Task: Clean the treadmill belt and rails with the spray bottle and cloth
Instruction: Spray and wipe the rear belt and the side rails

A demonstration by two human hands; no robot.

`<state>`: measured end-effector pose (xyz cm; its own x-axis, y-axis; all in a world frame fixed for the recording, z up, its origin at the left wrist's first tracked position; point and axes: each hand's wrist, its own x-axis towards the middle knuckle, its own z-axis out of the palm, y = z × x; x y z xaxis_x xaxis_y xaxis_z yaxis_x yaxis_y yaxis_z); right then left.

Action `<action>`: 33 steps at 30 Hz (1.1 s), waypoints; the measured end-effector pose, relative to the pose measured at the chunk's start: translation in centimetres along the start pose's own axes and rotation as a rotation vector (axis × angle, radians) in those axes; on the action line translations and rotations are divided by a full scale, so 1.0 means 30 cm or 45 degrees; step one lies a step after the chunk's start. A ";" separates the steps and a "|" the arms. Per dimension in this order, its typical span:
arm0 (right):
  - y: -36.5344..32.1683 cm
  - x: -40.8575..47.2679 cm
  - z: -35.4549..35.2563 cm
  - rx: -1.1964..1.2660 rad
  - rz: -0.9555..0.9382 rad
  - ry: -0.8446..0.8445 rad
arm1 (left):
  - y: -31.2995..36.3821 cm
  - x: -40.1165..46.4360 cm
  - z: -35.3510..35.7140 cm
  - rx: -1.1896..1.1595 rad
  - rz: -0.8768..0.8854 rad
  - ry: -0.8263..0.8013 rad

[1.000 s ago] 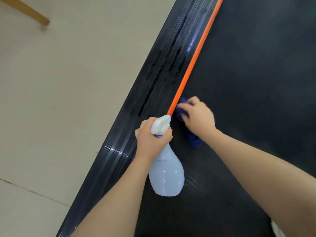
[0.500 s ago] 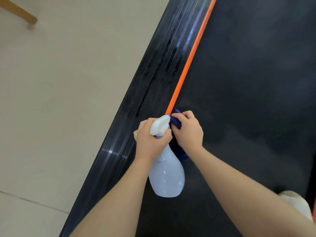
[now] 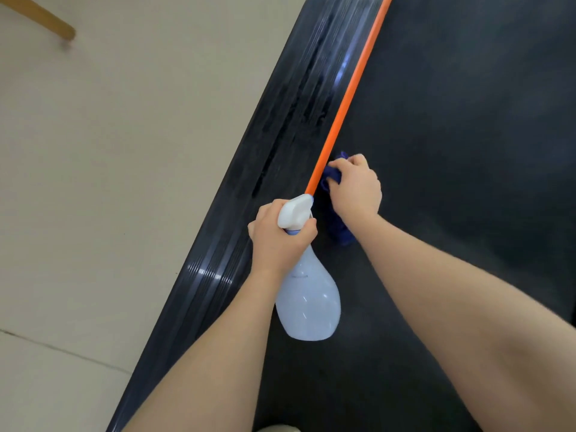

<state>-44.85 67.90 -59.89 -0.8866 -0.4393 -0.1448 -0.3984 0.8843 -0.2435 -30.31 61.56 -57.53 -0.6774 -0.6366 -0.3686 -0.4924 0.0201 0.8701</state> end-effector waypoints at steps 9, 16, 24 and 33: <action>0.099 -0.099 -0.013 -0.020 -0.584 -0.097 | 0.009 0.002 -0.023 0.032 -0.057 -0.042; 0.110 -0.201 -0.007 0.048 -0.445 -0.122 | 0.022 -0.005 -0.009 0.031 -0.059 0.021; 0.078 0.050 -0.004 0.013 -0.287 0.023 | -0.009 0.003 -0.010 0.042 -0.034 -0.017; 0.190 -0.205 -0.003 0.006 -0.455 -0.015 | 0.005 0.001 -0.012 0.041 -0.008 0.000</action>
<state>-41.69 75.65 -60.29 -0.6886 -0.7226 -0.0606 -0.6817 0.6736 -0.2855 -30.23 61.26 -57.29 -0.6744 -0.6367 -0.3739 -0.5139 0.0411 0.8569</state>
